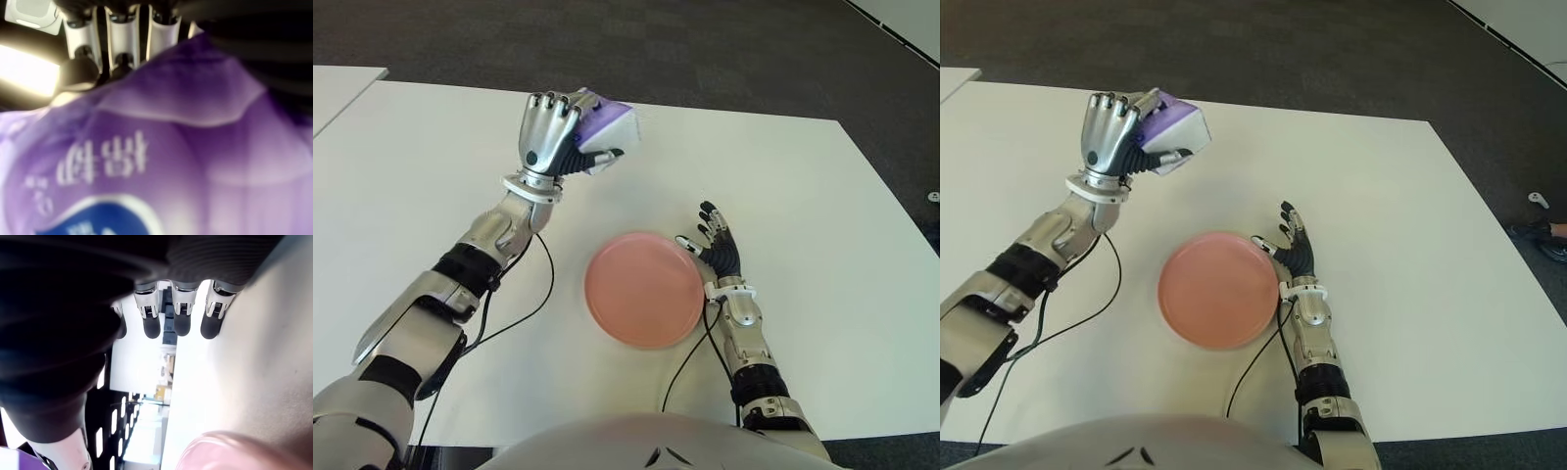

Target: Put the tissue paper into the plate.

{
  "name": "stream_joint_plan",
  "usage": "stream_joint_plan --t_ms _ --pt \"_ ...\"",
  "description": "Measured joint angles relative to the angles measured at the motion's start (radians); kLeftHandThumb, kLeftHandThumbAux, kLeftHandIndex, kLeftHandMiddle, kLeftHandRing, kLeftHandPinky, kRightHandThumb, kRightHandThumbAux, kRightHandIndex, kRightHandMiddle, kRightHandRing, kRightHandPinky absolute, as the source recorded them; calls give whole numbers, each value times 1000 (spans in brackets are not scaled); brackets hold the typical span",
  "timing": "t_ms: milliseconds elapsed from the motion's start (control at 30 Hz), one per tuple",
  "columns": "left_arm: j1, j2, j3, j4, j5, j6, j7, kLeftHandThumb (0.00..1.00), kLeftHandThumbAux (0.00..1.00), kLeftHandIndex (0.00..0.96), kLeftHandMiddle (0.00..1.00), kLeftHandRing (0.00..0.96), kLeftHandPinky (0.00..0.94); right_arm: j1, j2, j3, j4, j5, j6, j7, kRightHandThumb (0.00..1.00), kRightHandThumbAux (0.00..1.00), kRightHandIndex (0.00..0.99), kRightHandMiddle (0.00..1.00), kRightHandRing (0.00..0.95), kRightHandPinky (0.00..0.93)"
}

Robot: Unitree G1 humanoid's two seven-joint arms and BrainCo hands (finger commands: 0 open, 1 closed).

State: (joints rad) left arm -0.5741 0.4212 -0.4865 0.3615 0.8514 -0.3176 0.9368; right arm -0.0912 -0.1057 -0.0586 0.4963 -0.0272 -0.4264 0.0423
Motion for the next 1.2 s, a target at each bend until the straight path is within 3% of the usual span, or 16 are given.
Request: stream_joint_plan --t_ms 200,567,1133,1200 --pt "111 -1 -2 -128 -10 -122 -86 752 697 443 855 858 830 -4 -2 -1 10 0 0 1 0 772 6 17 0 18" --pt "242 -1 40 -260 -51 -200 -267 753 695 443 850 857 852 -14 -3 -4 28 0 -7 -8 0 765 13 26 0 18" --pt "288 19 49 -291 -125 -362 -537 751 695 443 859 864 875 -38 2 -8 65 2 -28 -18 0 792 0 14 0 24" --pt "293 22 49 -296 -126 -363 -575 743 696 444 812 814 817 -38 3 -8 67 2 -29 -20 0 795 0 13 0 24"
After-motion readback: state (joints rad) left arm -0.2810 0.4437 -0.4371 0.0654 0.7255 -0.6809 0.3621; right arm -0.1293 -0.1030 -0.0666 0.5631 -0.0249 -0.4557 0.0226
